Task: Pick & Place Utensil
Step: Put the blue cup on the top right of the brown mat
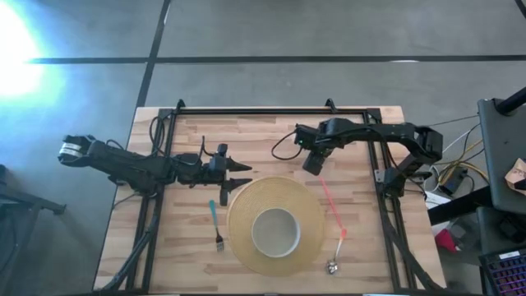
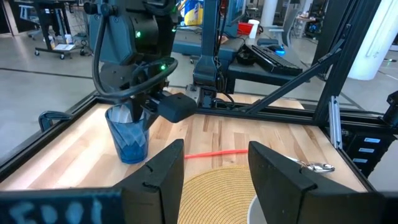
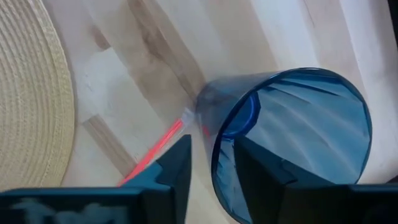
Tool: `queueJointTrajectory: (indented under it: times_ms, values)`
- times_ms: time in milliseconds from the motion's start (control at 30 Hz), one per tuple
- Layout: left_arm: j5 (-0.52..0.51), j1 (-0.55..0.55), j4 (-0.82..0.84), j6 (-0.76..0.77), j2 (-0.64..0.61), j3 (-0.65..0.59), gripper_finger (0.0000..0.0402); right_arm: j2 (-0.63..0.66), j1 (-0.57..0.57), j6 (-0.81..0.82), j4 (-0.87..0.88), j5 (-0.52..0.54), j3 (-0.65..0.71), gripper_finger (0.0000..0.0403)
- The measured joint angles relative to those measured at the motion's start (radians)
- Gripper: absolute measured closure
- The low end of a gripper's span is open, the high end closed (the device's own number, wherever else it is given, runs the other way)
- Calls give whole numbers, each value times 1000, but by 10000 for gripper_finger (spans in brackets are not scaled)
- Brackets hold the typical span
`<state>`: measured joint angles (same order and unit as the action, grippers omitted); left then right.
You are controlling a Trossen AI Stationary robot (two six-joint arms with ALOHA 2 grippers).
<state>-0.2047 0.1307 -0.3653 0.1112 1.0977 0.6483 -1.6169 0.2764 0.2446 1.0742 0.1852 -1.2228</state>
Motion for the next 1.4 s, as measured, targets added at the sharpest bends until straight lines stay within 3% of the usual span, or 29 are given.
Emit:
queueJointTrajectory:
  times_ms: [267, 733, 1067, 1400]
  values:
    - [0, 0, 2, 0, 0, 0, 232, 28, 0, -43, 2, -2, 0, 388]
    - [-16, 0, 16, 11, 0, 0, 232, 138, -59, -73, 90, 0, 0, 393]
    - [-233, 0, 78, 81, 0, 0, 232, 234, -290, -115, 103, 0, 0, 394]
    - [-266, 0, 80, 93, 0, 0, 232, 189, -544, -90, 97, 16, 0, 394]
